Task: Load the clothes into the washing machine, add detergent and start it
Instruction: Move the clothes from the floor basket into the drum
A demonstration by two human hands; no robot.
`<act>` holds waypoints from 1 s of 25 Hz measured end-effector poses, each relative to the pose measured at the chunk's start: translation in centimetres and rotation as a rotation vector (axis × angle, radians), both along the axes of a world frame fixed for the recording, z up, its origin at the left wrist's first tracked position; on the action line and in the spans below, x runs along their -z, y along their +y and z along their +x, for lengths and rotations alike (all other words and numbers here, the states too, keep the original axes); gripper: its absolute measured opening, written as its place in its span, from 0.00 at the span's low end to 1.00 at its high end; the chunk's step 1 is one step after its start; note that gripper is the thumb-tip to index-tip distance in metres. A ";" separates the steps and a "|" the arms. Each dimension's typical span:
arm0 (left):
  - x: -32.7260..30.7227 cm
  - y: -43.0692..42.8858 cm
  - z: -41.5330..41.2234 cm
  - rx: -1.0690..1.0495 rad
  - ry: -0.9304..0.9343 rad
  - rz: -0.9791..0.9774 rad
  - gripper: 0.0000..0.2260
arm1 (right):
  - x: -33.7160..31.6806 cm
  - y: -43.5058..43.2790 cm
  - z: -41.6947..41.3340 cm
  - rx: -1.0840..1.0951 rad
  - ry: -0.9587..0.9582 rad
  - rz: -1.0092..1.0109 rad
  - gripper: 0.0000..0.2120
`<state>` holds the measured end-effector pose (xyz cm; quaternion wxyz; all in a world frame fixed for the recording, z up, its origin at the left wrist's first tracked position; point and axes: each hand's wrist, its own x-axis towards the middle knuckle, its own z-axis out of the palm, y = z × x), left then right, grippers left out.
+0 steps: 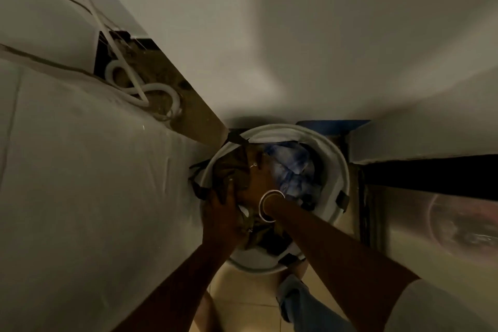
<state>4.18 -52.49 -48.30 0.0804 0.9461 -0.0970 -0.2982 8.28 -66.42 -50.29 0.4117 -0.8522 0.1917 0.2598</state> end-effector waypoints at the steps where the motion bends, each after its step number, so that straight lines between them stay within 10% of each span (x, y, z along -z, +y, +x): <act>1: 0.8 0.3 0.1 -0.015 -0.034 -0.011 0.52 | 0.6 0.0 0.5 -0.021 0.089 0.003 0.50; 6: -0.6 0.9 0.8 -0.186 -0.052 -0.287 0.29 | -1.8 -0.5 -0.1 0.037 0.086 0.111 0.17; 9: -6.8 -0.9 1.1 -0.311 -0.045 -0.395 0.07 | -6.4 -1.4 -1.9 0.253 0.222 0.090 0.16; 17: -28.5 -1.6 1.6 -0.427 -0.215 -0.561 0.04 | -28.3 -0.3 -5.1 0.718 -0.122 0.344 0.08; 25: -51.5 7.2 0.0 -0.456 -0.498 -0.817 0.08 | -50.9 10.4 -6.5 0.829 -0.677 0.759 0.23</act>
